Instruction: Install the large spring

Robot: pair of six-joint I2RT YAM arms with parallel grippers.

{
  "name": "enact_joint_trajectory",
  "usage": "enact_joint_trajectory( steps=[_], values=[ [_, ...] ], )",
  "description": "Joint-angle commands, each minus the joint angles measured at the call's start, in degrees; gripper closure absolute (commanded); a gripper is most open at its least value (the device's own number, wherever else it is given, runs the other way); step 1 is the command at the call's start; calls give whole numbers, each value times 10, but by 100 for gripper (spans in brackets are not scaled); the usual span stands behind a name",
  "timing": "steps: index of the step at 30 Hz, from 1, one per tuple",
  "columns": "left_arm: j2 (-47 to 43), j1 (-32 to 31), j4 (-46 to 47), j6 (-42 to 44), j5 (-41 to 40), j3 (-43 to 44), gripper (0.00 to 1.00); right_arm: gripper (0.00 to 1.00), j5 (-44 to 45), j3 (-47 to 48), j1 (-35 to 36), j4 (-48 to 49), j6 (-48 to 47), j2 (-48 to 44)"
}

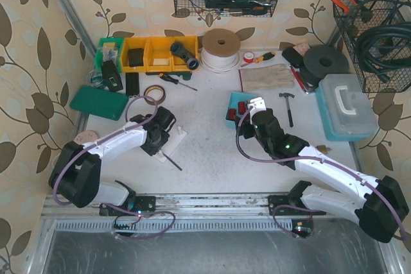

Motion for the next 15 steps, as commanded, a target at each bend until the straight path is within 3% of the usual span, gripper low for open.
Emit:
enact_joint_trajectory(
  steps=[1, 9, 15],
  values=[
    [22, -6, 9, -13, -14, -9, 64, 9, 10, -6, 5, 12, -5, -4],
    [35, -10, 8, -19, -23, -7, 67, 9, 11, -7, 6, 10, -6, -8],
    [35, -12, 1, -21, -31, -4, 75, 9, 11, -6, 6, 11, -4, -9]
  ],
)
